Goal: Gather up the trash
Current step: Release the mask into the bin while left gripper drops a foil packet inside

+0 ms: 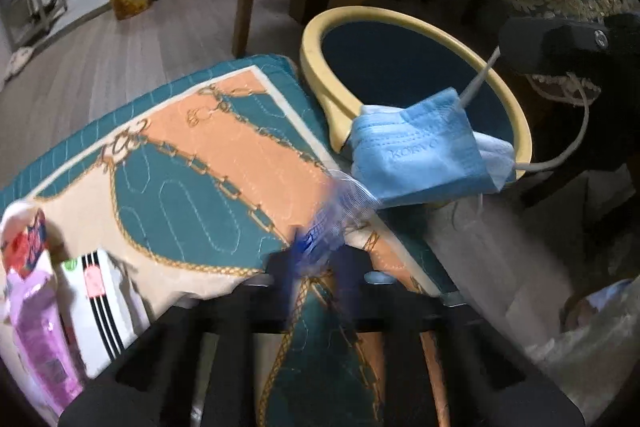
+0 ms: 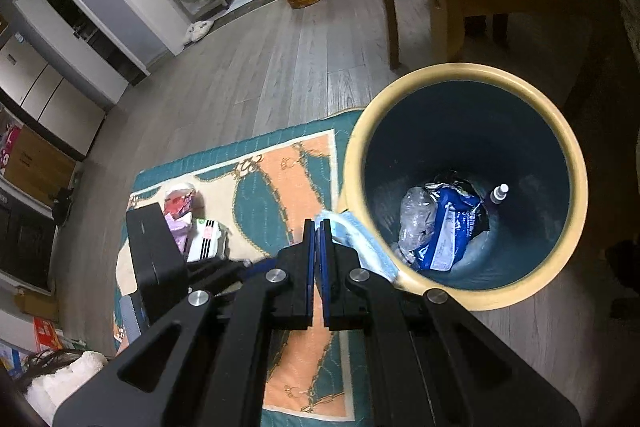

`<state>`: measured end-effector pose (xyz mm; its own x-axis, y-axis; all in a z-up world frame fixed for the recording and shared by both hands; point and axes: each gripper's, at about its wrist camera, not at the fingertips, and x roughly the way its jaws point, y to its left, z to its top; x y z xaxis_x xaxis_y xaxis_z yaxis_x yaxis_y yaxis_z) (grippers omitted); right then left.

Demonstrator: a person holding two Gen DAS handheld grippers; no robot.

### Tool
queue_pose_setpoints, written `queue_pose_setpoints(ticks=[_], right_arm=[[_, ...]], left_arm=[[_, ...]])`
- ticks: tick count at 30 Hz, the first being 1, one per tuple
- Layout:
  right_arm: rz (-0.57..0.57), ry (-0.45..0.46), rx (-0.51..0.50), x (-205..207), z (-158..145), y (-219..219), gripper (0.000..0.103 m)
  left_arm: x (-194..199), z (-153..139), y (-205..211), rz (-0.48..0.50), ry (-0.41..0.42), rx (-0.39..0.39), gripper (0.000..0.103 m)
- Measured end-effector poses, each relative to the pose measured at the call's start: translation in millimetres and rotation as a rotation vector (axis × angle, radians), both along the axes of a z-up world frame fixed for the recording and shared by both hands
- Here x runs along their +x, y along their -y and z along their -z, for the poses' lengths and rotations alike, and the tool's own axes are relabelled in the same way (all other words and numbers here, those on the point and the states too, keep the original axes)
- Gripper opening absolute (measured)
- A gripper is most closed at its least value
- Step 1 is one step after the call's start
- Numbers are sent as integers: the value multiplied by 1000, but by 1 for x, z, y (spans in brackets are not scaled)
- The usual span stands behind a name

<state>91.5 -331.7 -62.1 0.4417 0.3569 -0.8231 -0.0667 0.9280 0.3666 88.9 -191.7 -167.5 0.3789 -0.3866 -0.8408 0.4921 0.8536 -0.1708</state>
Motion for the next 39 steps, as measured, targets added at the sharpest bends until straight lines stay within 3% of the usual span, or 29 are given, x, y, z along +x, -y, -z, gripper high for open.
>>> queue_pose_setpoints(ticks=[7, 13, 20, 25, 32, 37, 39], right_arm=[[65, 71, 74, 1, -30, 27, 2], [132, 167, 9, 3, -67, 68, 2], [233, 83, 40, 16, -38, 122, 2], [232, 53, 19, 22, -25, 122, 2], [255, 74, 16, 22, -21, 119, 2], [250, 81, 2, 22, -19, 118, 2], [255, 82, -1, 21, -20, 118, 10]], left_arm=[[0, -13, 1, 1, 48, 8, 12], [9, -49, 16, 12, 108, -35, 12], [34, -73, 60, 103, 126, -12, 12], [47, -76, 86, 150, 126, -38, 12], [60, -60, 86, 94, 97, -68, 12], [63, -65, 78, 62, 102, -112, 13], [62, -67, 77, 53, 110, -112, 20]])
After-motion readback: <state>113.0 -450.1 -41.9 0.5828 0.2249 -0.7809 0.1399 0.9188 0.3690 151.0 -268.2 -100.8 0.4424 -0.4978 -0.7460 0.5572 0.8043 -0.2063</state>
